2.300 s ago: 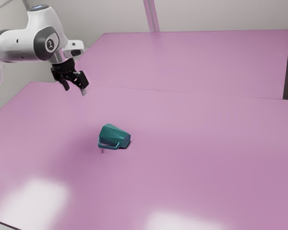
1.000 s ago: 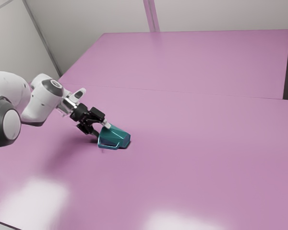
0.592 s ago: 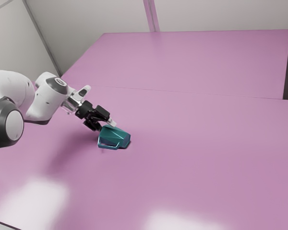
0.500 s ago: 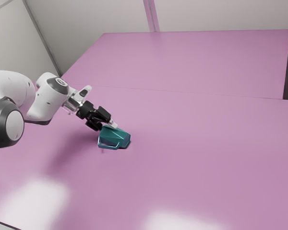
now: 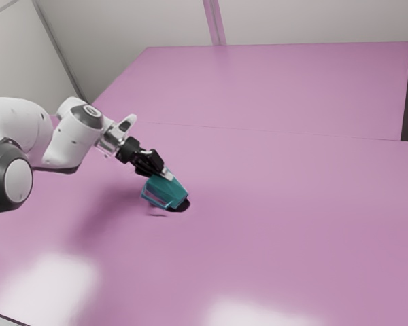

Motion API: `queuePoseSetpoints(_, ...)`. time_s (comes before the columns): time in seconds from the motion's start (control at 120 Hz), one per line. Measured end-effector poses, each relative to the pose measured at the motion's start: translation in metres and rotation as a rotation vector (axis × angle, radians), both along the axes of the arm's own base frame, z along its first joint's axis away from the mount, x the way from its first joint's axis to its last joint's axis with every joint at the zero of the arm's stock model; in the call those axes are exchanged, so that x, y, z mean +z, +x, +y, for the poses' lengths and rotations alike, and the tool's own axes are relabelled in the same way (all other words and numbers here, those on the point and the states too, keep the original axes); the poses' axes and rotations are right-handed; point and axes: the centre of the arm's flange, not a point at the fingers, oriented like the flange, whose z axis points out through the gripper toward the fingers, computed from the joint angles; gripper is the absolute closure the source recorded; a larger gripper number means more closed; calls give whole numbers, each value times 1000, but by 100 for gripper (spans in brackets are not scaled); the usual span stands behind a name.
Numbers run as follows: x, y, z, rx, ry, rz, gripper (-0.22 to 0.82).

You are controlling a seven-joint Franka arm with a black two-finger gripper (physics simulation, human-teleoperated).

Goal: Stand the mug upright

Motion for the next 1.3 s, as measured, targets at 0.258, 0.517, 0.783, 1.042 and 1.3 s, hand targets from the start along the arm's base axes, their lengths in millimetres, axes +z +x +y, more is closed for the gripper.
queuePoseSetpoints(0.258, 31, -11, -15, -44, 65, -41, 75)
queuePoseSetpoints(0.517, 51, -27, -32, -163, 281, -50, 77)
queuePoseSetpoints(0.783, 64, -50, -51, -280, 512, -17, 78)
queuePoseSetpoints(1.042, 49, -56, -59, -312, 697, 25, 78)
queuePoseSetpoints(1.3, 50, -47, -64, -264, 788, -10, 78)
